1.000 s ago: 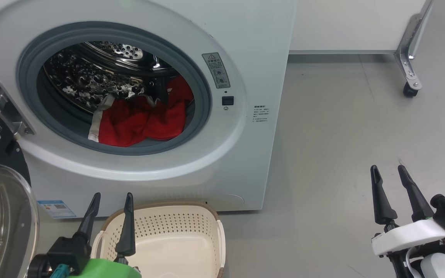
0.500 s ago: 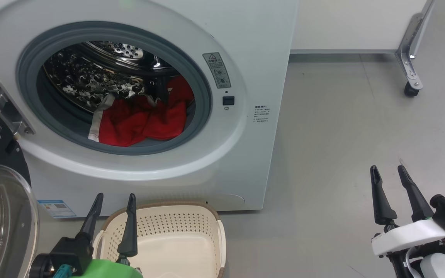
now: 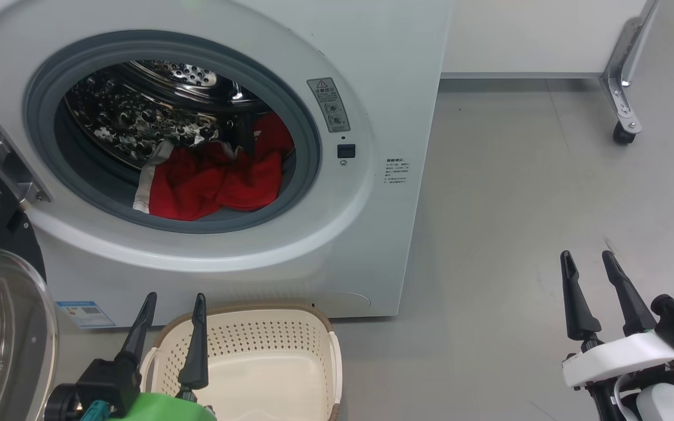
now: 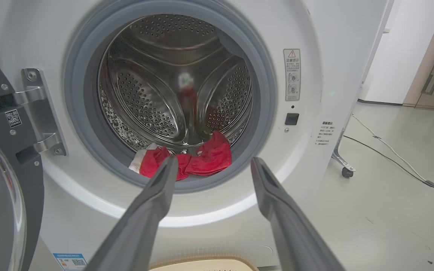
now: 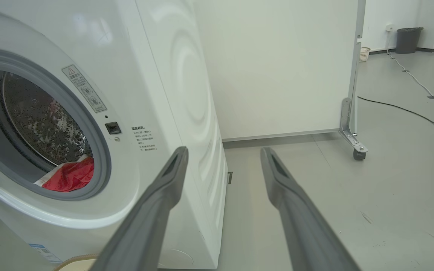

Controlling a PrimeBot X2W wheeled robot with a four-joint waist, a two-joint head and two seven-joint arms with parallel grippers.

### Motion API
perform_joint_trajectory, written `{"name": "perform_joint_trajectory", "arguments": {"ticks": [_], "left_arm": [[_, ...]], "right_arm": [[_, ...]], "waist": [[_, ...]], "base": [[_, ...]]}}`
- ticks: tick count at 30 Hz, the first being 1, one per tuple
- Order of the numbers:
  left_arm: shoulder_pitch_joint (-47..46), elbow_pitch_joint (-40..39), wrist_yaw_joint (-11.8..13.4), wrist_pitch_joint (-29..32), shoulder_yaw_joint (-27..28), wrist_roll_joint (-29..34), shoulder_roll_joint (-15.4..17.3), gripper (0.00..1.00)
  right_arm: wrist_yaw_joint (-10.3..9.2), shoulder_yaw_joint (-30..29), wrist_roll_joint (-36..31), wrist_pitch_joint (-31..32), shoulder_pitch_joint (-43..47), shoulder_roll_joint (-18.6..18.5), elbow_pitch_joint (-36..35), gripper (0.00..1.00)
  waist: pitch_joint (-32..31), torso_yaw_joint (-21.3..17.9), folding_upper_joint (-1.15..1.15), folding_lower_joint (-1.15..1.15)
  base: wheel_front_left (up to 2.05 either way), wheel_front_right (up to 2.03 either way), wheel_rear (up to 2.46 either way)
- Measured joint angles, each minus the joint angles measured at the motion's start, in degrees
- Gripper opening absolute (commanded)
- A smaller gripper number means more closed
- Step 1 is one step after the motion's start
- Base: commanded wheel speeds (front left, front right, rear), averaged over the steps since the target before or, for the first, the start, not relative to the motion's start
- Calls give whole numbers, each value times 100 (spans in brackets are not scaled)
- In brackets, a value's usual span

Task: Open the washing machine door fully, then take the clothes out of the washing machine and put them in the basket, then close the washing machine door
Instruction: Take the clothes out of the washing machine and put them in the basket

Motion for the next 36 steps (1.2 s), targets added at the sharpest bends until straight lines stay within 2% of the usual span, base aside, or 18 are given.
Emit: {"name": "perform_joint_trajectory", "arguments": {"ticks": [16, 30, 36], "left_arm": [[0, -78, 58, 4, -2, 24, 1, 100], [-30, -190, 359, 105, -80, 361, -1, 100], [-372, -189, 513, 233, -62, 611, -1, 100]], "right_arm": [[0, -33, 0, 0, 0, -3, -21, 100], [1, -59, 19, 0, -9, -188, -219, 100], [1, -66, 111, 0, -68, -310, -336, 100]], "waist": [[128, -29, 0, 0], [694, -121, 0, 0], [1090, -207, 0, 0]], "base": [[0, 0, 0], [0, 0, 0], [0, 0, 0]]}}
